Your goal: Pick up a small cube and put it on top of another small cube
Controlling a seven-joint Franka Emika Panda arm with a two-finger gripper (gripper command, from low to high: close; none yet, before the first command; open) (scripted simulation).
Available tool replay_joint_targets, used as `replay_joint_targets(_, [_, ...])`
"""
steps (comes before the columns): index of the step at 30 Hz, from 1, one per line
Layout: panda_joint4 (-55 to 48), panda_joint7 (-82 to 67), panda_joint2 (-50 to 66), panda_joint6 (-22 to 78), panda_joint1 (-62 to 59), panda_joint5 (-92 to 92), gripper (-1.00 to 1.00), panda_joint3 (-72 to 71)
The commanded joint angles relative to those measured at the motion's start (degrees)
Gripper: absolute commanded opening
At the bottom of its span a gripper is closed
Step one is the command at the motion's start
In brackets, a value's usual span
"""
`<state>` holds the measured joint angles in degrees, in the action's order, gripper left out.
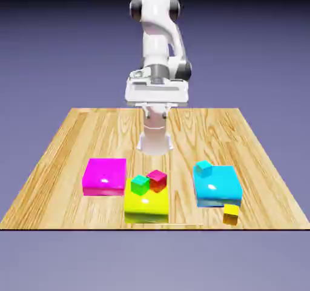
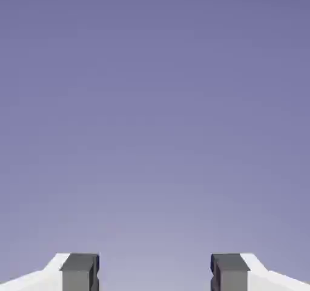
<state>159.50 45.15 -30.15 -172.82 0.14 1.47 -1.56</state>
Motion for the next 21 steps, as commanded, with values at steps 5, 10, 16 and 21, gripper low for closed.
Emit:
replay_joint_targets(5, [-6.23,11.18,10.39,4.93,-2.28,6.1,0.0,-6.48])
replay_joint_targets(10, [-12.46,22.35,20.77,9.87,-4.56,12.21,0.0,-12.97])
replay_joint_targets(16, [-19.93,35.75,33.23,15.79,-7.29,19.53,0.0,-20.74])
replay_joint_targets(21, [-26.16,46.93,43.61,20.72,-9.57,25.63,0.0,-27.23])
